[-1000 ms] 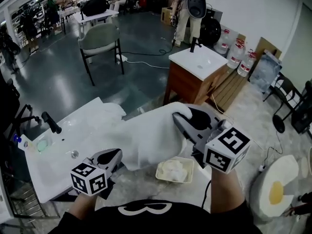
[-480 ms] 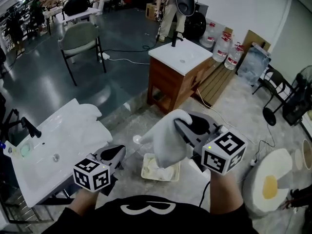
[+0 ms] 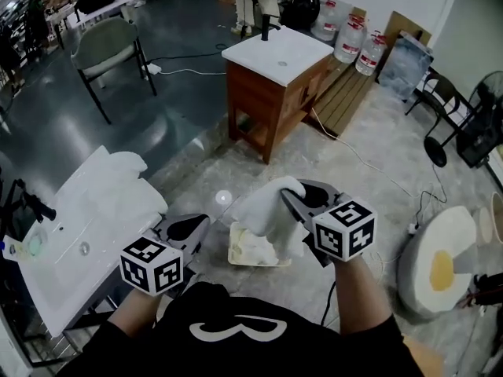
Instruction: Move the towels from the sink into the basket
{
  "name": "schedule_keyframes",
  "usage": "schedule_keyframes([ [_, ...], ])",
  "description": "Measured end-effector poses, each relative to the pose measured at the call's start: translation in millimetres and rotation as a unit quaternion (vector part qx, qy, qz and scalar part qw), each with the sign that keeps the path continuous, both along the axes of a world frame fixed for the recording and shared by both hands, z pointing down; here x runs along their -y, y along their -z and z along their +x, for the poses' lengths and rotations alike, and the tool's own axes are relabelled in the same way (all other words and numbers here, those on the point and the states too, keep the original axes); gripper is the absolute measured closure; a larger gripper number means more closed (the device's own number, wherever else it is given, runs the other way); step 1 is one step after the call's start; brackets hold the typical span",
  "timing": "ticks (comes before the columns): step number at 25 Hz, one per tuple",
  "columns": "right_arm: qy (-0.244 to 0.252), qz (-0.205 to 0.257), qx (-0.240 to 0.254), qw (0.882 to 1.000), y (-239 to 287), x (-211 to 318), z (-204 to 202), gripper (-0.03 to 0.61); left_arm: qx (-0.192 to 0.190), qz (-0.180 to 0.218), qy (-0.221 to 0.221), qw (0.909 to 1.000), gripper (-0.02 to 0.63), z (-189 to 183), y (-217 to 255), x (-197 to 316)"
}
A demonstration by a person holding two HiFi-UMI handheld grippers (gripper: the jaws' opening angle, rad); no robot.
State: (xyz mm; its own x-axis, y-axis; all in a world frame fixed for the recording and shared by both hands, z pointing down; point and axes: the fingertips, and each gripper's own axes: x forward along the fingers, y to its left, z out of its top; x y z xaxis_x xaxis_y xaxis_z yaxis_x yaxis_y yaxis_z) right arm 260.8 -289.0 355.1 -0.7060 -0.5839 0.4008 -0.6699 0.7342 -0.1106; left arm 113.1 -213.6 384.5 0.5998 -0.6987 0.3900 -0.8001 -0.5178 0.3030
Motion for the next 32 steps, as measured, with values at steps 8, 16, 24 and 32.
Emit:
schedule_keyframes([
  [8, -0.063, -0.117, -0.017, 0.991, -139, 6, 6, 0.5, -0.011, -0.05, -0.005, 0.9987, 0.607, -7, -61, 15],
  [16, -0.092, -0.17, -0.064, 0.979, -258, 18, 5, 0.499, -0.015, -0.094, -0.017, 0.9953, 0.607, 0, -124, 22],
  [24, -0.059, -0.22, -0.177, 0.957, -396, 18, 7, 0.499, 0.006, -0.151, -0.012, 0.9885, 0.607, -9, -224, 22],
  [32, -0.01, -0.245, -0.242, 0.939, -476, 21, -1, 0.499, 0.047, -0.185, -0.055, 0.98, 0.607, -15, -293, 17],
])
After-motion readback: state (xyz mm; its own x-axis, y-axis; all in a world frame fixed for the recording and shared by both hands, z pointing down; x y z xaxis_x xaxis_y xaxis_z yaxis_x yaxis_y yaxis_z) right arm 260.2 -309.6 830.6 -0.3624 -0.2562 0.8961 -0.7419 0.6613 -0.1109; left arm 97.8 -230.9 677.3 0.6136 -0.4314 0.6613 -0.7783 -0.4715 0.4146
